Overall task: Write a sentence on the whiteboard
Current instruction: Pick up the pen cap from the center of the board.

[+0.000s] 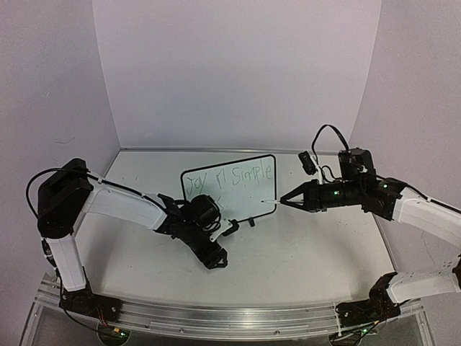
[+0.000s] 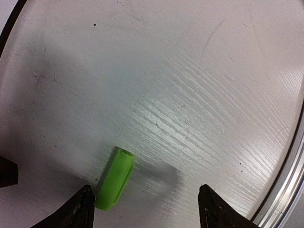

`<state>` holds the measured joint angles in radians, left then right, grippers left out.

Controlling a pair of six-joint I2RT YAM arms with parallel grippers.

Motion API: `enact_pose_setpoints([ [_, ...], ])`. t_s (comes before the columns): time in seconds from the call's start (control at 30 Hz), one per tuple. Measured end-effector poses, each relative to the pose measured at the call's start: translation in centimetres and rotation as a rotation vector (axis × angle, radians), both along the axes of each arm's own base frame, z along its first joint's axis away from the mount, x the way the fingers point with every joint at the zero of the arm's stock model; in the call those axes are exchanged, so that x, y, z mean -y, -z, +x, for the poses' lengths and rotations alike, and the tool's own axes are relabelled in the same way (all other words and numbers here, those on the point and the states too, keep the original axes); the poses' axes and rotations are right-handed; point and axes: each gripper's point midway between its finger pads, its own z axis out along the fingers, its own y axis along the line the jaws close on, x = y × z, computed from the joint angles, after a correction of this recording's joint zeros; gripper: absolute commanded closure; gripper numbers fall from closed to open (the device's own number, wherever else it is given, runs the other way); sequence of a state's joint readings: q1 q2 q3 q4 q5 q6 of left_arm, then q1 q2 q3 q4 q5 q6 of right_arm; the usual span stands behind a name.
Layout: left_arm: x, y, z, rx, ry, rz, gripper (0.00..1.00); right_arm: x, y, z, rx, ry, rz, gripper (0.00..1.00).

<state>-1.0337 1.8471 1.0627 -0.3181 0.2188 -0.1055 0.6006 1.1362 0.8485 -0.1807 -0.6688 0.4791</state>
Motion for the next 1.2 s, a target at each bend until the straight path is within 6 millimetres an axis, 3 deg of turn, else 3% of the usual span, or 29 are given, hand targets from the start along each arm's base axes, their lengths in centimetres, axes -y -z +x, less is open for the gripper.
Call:
enact_pose_setpoints([
  [0.3, -0.9, -0.3, -0.9, -0.02, 0.013, 0.025, 0.33, 0.1, 0.6, -0.1, -0.012, 0.004, -0.007, 1.0],
  [0.57, -0.7, -0.8, 0.3, 0.046, 0.036, 0.057, 0.34, 0.1, 0.6, -0.1, -0.013, 0.004, -0.006, 1.0],
  [1.2, -0.7, 0.8, 0.3, 0.057, 0.074, 0.11, 0.91, 0.1, 0.7, -0.1, -0.019, 0.008, -0.005, 1.0],
])
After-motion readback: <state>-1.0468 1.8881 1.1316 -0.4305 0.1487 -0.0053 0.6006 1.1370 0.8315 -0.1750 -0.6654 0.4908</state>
